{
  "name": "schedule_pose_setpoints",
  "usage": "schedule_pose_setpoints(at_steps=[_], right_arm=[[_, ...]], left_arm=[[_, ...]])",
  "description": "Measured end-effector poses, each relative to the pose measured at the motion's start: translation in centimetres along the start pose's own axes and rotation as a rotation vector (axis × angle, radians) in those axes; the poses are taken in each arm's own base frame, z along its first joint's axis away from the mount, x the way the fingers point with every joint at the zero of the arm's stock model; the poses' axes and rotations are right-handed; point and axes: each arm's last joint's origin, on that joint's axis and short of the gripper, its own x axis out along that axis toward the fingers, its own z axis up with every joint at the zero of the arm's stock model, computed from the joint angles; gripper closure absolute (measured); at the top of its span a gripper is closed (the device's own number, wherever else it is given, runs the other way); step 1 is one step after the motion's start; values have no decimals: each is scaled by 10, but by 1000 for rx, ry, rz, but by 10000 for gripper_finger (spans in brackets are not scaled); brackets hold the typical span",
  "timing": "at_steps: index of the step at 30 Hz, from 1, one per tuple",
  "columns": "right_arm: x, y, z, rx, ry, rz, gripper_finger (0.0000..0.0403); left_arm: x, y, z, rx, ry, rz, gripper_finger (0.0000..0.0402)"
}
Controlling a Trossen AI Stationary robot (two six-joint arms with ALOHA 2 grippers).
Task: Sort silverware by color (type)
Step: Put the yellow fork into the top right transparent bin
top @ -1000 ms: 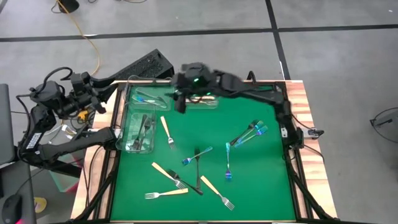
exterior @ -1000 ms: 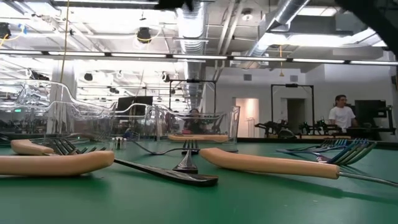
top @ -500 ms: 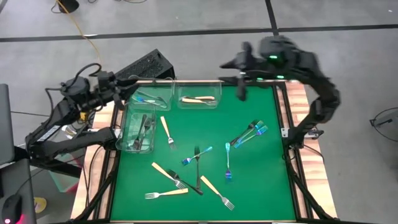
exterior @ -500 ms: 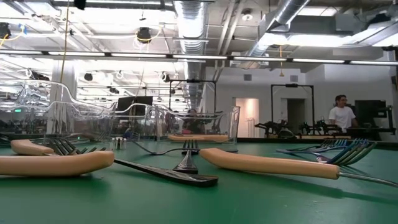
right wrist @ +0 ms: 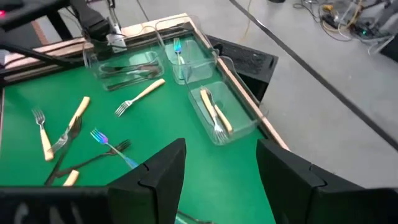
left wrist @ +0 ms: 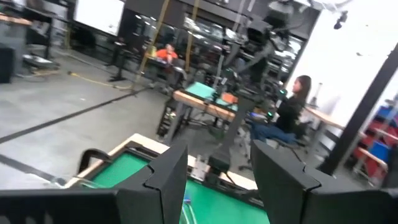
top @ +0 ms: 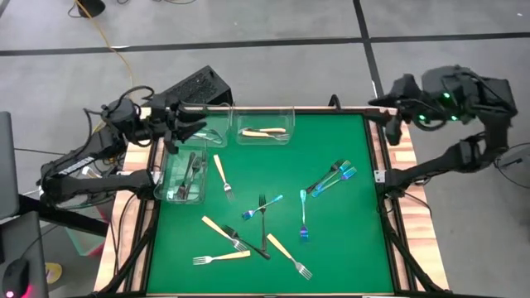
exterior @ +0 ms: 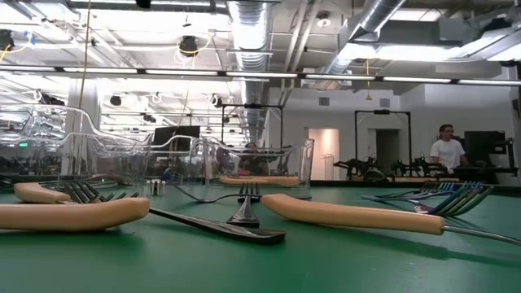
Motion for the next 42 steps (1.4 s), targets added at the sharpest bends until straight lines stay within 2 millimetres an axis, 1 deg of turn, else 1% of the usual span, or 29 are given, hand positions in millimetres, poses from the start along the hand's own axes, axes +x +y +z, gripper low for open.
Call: schedule_pose_setpoints(at_steps=[3,6,8,12,19,21,24,28,32,35,40,42], right_arm=[[1,-2,-19,42,-5,-23,188],[13,0,-38,72,-24,-16,188],[26,3,-49,79,-58,1,188],[57,12,-68,99,-127,45,188],[112,31,-100,89,-69,78,188],[125,37,-105,91,-56,89,188],[140,47,-110,76,-52,113,188],[152,58,-112,47,-18,130,188],[162,65,-114,17,19,132,188],[168,67,-115,10,39,124,188],[177,71,-115,0,64,116,188],[180,72,-116,-6,71,114,188]], left_arm=[[9,-4,-6,0,42,-39,242],[17,-8,-12,-5,77,-64,242],[23,-12,-16,1,100,-78,242],[34,-21,-26,17,156,-119,242],[49,-39,-53,34,311,-155,242],[53,-43,-61,37,362,-161,242],[58,-49,-73,41,439,-177,242],[64,-55,-91,61,538,-140,242],[72,-59,-111,175,647,-125,242],[80,-60,-126,279,712,-129,242],[95,-54,-146,316,802,-103,242],[98,-50,-157,411,873,-124,242]])
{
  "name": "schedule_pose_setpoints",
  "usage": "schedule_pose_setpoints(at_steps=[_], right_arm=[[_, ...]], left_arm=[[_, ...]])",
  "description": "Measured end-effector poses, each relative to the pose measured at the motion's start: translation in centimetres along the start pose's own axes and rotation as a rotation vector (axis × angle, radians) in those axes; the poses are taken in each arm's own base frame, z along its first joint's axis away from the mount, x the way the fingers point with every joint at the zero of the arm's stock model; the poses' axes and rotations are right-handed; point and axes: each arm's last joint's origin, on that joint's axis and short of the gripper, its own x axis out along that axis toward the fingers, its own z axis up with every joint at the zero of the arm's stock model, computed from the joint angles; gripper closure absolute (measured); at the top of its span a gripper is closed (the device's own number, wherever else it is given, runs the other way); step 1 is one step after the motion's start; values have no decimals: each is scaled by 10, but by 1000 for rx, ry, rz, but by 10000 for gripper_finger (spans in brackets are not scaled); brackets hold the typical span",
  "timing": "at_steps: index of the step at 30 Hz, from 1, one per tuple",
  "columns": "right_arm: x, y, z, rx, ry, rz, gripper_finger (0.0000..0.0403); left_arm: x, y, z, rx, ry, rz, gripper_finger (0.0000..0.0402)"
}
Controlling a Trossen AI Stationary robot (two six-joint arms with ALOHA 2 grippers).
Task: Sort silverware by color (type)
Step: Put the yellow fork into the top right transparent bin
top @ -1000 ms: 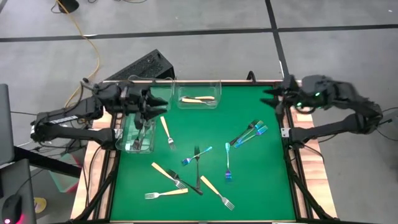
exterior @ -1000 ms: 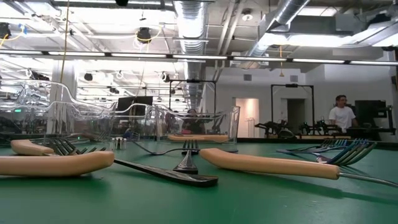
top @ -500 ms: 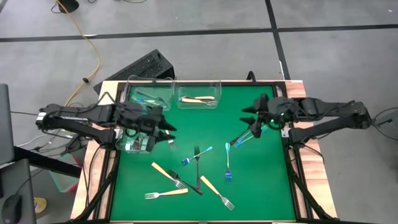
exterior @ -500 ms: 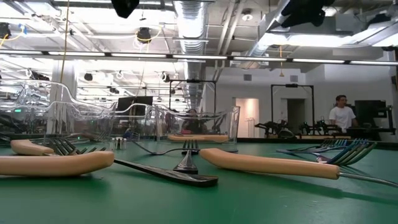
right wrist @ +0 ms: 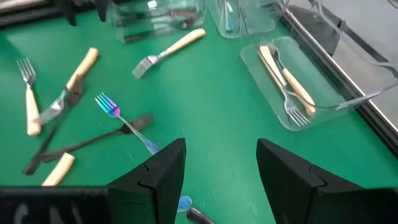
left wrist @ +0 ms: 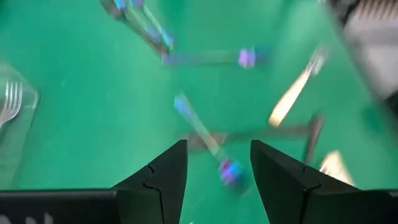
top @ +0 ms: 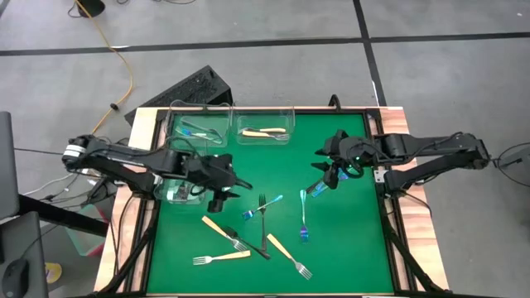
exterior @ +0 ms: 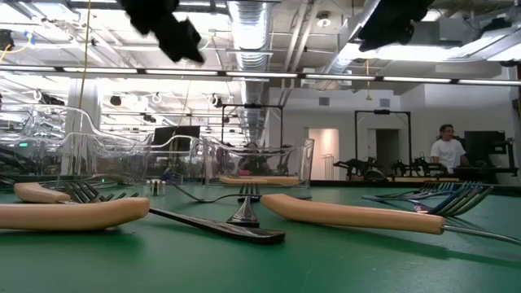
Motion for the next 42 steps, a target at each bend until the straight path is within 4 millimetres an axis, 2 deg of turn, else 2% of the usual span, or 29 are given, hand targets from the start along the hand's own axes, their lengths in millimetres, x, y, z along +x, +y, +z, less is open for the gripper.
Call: schedule_pose_setpoints(at_steps=[3,9,14,21,29,35,42], right_arm=[[6,2,0,-12,13,-4,188],[11,4,0,-15,20,-3,188],[11,4,1,-14,16,-2,188],[10,7,0,-10,18,6,188],[10,7,0,6,17,7,188],[10,7,0,6,17,7,188],[10,7,0,6,17,7,188]], left_arm=[[16,0,-7,149,97,-15,242],[46,9,-28,258,321,-92,242],[63,18,-36,400,413,-53,242],[72,40,-51,492,546,-84,242],[72,62,-56,552,575,-91,242],[71,66,-58,612,585,-117,242],[71,63,-58,698,590,-138,242]])
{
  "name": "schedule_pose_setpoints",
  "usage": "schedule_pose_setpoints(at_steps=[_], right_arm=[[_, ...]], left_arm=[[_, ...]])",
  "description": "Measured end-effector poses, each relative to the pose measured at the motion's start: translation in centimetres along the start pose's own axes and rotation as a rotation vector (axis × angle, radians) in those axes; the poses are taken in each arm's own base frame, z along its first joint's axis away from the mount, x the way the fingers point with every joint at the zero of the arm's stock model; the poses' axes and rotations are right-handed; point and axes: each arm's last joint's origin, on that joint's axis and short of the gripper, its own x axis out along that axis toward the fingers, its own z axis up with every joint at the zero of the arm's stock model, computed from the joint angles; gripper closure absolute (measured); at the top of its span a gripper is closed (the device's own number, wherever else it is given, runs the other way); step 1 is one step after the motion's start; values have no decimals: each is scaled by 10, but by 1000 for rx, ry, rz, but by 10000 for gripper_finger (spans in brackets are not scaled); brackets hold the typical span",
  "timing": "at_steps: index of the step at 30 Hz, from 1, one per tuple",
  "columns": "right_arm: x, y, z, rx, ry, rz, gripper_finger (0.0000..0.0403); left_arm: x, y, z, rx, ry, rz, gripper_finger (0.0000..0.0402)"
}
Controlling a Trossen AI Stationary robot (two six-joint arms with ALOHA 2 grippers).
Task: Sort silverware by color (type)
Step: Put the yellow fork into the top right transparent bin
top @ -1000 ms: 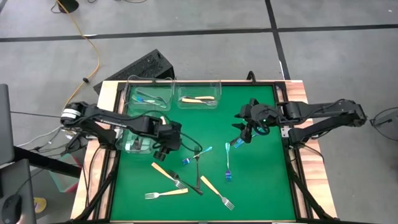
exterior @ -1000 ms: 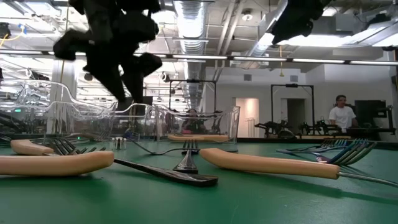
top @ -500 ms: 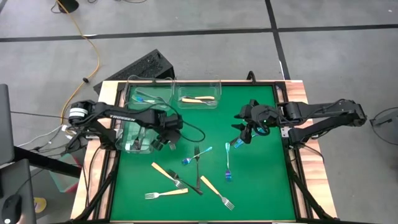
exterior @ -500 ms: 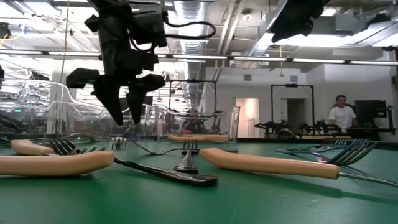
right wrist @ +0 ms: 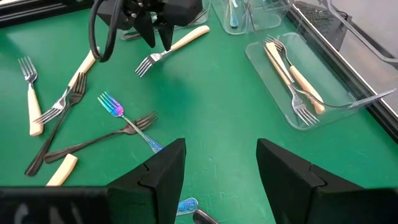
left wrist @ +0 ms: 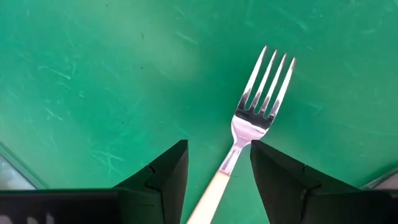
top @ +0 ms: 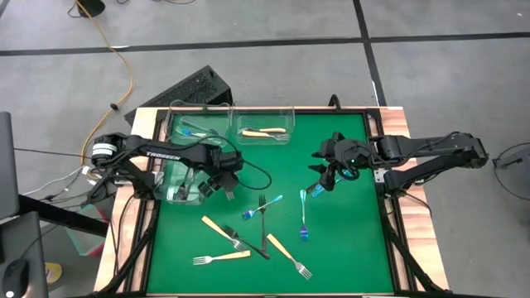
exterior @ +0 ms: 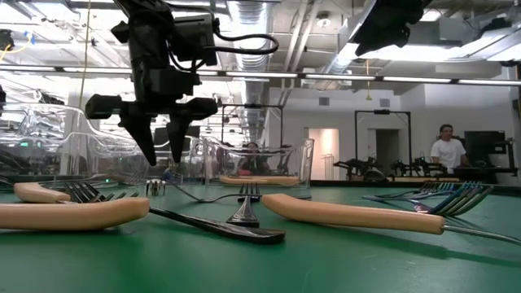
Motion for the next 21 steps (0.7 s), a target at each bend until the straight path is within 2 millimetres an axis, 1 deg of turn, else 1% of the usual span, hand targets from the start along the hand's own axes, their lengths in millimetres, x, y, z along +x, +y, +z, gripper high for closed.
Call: schedule_pose_setpoints(at_steps=[4,8,11,13,15,17,19,21], right_arm=[[0,0,0,0,0,0,188],[0,0,0,0,0,0,188],[0,0,1,8,-7,1,188],[4,2,1,9,-8,1,188],[6,2,2,9,-7,1,188],[12,4,2,7,-3,-2,188],[15,6,4,12,-14,-1,188],[26,10,5,20,-18,-1,188]], left_arm=[[0,0,2,-5,23,28,242],[-7,11,5,-185,66,178,242],[-15,19,7,-322,43,213,242],[-23,25,12,-417,-4,232,242],[-37,32,18,-497,-79,239,242],[-59,39,25,-560,-167,257,242],[-87,45,29,-616,-247,299,242],[-120,48,31,-671,-337,358,242]])
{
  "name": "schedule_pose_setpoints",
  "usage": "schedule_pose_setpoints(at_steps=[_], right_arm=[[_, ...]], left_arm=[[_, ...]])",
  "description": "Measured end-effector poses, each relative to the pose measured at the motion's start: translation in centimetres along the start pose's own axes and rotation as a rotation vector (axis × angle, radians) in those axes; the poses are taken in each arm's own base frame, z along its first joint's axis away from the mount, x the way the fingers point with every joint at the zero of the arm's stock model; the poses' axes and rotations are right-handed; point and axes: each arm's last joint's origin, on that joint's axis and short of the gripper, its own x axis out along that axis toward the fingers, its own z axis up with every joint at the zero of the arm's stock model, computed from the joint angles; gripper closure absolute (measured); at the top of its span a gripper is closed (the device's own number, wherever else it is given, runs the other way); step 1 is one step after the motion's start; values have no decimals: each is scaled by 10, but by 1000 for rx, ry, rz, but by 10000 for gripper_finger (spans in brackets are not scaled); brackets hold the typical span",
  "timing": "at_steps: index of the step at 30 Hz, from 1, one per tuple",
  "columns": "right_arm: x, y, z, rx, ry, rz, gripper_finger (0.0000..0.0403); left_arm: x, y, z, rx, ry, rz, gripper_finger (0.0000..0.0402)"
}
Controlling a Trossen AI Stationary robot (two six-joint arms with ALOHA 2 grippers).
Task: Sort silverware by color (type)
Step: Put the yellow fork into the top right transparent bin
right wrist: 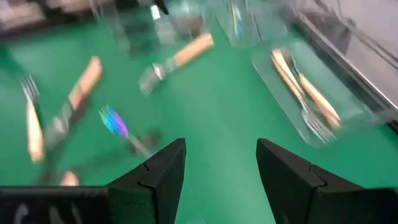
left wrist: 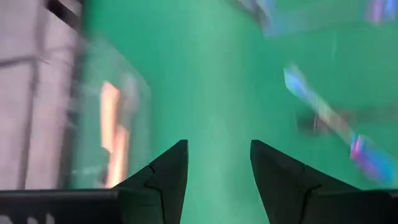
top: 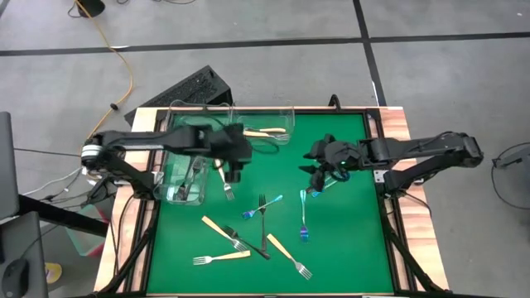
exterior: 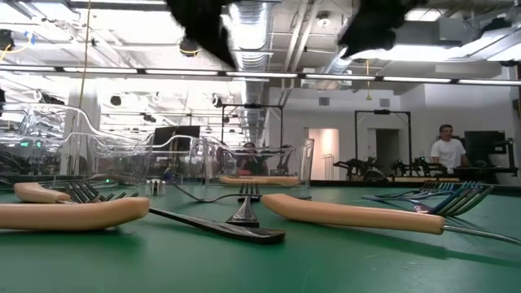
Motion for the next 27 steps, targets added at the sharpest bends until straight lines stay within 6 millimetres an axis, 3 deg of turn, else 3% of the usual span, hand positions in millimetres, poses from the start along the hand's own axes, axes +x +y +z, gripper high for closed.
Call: schedule_pose_setpoints(at_steps=[4,7,16,20,27], right_arm=[[28,10,6,32,-46,12,188],[54,19,8,35,-76,23,188],[125,46,11,130,-117,51,188],[152,66,26,128,-128,66,188],[201,106,58,144,-138,73,194]], left_arm=[[-58,12,19,-113,-174,83,242],[-98,14,21,-192,-276,128,242],[-196,1,-7,-354,-558,82,242],[-224,-4,-27,-382,-612,86,242],[-253,-6,-56,-433,-665,22,242]])
